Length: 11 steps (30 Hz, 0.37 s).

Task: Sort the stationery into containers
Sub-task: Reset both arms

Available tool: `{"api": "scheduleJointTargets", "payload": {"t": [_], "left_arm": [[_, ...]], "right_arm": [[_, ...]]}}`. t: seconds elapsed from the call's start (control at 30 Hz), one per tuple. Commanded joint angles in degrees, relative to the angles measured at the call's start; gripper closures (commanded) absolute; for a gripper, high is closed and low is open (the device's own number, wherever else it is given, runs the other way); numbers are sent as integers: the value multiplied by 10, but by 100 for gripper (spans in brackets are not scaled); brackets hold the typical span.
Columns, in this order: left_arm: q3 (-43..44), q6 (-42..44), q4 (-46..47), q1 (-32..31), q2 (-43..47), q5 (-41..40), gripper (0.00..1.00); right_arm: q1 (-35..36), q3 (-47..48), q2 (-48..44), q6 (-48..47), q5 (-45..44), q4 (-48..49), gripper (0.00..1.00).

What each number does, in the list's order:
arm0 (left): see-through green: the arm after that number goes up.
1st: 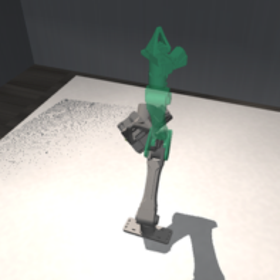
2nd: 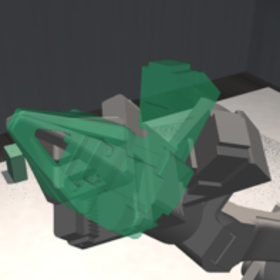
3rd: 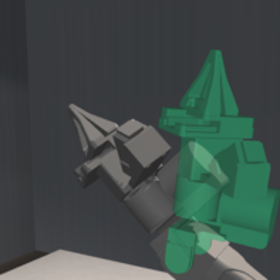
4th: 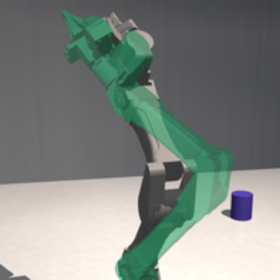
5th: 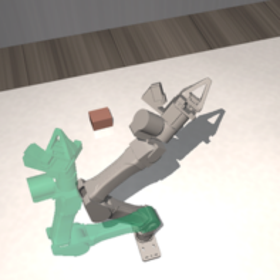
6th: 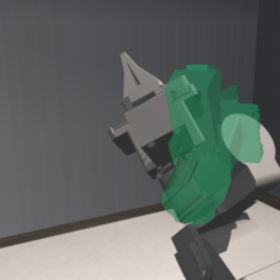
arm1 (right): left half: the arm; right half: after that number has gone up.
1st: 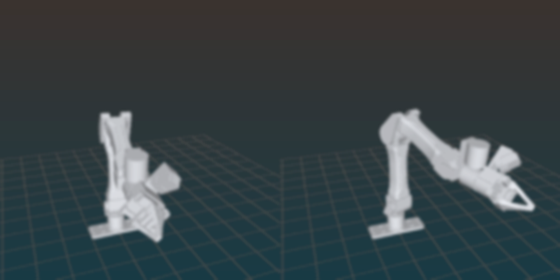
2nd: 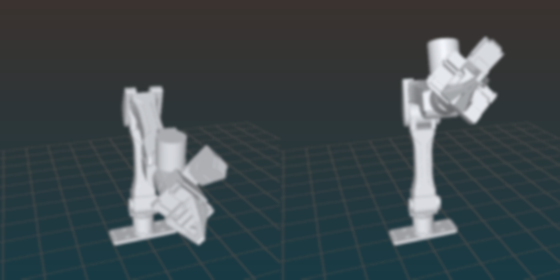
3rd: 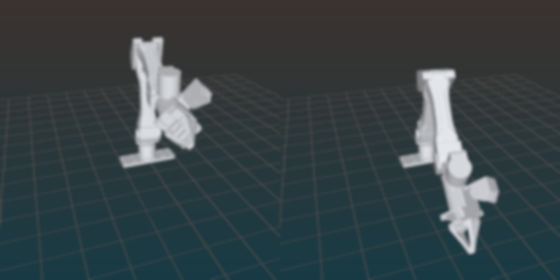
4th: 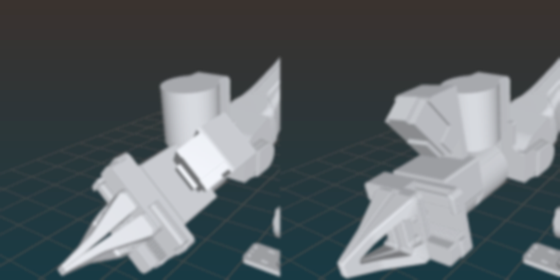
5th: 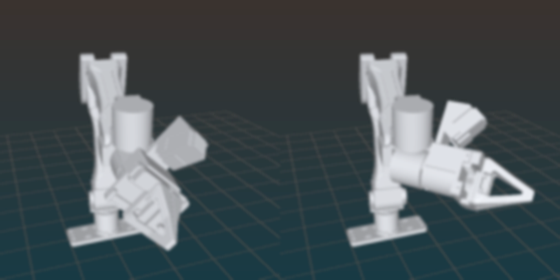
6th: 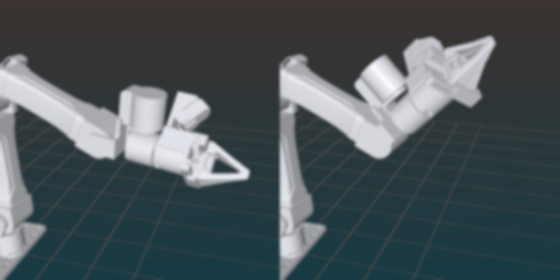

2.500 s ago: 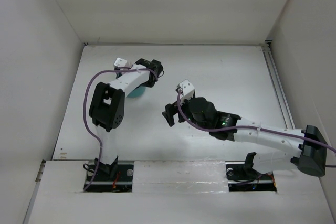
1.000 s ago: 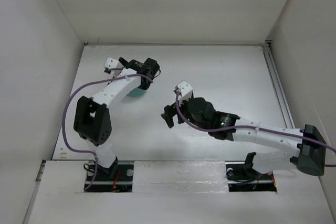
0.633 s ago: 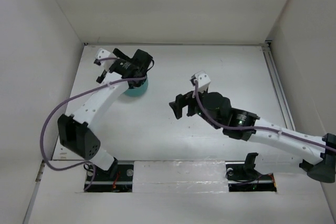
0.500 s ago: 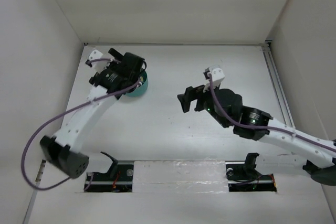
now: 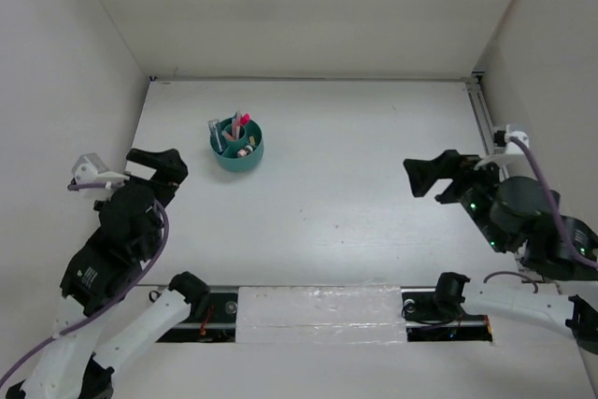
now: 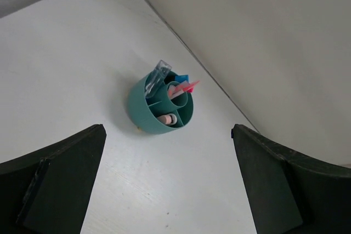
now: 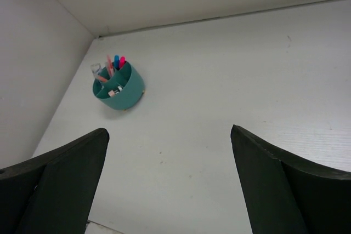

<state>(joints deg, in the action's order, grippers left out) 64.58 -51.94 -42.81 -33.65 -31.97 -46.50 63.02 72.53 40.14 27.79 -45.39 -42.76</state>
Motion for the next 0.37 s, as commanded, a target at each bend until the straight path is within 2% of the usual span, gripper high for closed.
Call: {"api": "scheduleJointTargets", "payload": {"t": [0.0,0.07,0.17,0.33], "left_arm": [[-25,29,-46,1,24,-43,0],[-64,0,-54,1,66,-65,0],[-74,10,-40,1,116,-65,0],[-84,29,-18,1,129,-65,0]], "right_arm": [[-3,16,-43,22,-29,-52,1],[-3,10,-59,22,-29,-59,1],[-3,4,-77,28,-34,-67,1],[-3,5,-63,38,-39,-73,1]]}}
